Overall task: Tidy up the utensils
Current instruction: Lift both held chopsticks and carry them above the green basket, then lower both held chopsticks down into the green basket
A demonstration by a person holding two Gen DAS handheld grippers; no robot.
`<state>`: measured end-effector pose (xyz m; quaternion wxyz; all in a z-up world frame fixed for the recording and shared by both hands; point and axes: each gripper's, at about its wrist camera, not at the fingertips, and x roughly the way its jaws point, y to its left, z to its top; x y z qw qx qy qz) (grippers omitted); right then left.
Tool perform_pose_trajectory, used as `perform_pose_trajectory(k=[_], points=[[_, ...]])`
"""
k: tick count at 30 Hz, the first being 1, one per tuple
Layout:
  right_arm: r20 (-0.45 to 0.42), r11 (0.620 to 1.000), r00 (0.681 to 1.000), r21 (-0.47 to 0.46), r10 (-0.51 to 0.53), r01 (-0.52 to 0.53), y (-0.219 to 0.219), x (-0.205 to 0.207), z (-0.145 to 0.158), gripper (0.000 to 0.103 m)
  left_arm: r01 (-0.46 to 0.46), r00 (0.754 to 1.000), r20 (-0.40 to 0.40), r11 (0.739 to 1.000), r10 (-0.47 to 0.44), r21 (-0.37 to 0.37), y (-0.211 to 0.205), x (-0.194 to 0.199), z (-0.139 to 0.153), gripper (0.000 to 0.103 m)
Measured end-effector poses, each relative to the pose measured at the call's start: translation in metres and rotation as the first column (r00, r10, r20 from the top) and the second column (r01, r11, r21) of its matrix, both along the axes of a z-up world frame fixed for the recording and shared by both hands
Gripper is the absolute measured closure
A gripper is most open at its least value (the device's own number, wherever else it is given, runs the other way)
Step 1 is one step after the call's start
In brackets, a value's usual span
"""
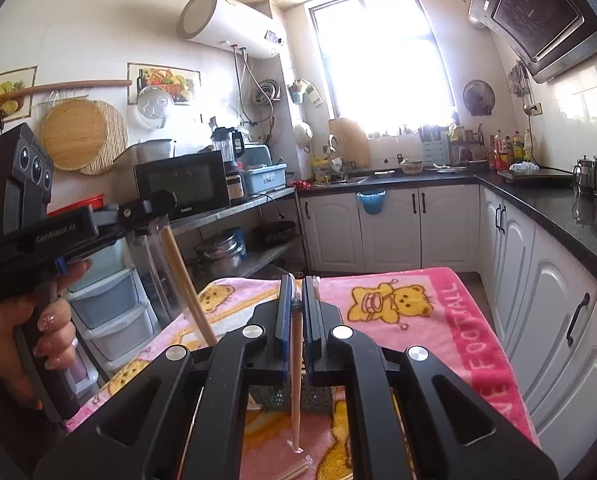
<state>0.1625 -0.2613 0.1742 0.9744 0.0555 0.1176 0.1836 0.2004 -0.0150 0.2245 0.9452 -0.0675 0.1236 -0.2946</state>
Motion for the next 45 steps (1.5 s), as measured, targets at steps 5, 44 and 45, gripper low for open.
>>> perform_pose_trajectory(k=[5,44,45], points=[[0.035,1.0,0.999,-0.004,-0.004,0.004,-0.001,-0.004,0.015,0.097,-0.004,0.999,0.033,1.0,0.004,-0.009,-0.005,0.003,0.015,0.102],[0.081,0.998,0.996,0.046,-0.039,0.036,0.005,0.081,0.066,0.097,-0.193,0.979,0.077,0.979,0.188,0.062,0.027,0.077,0.035,0.102],[0.078,0.998,0.996,0.048,-0.038,0.034,0.006,0.084,0.064,0.097,-0.196,0.979,0.071,0.979,0.192,0.061,0.029,0.079,0.033,0.102]])
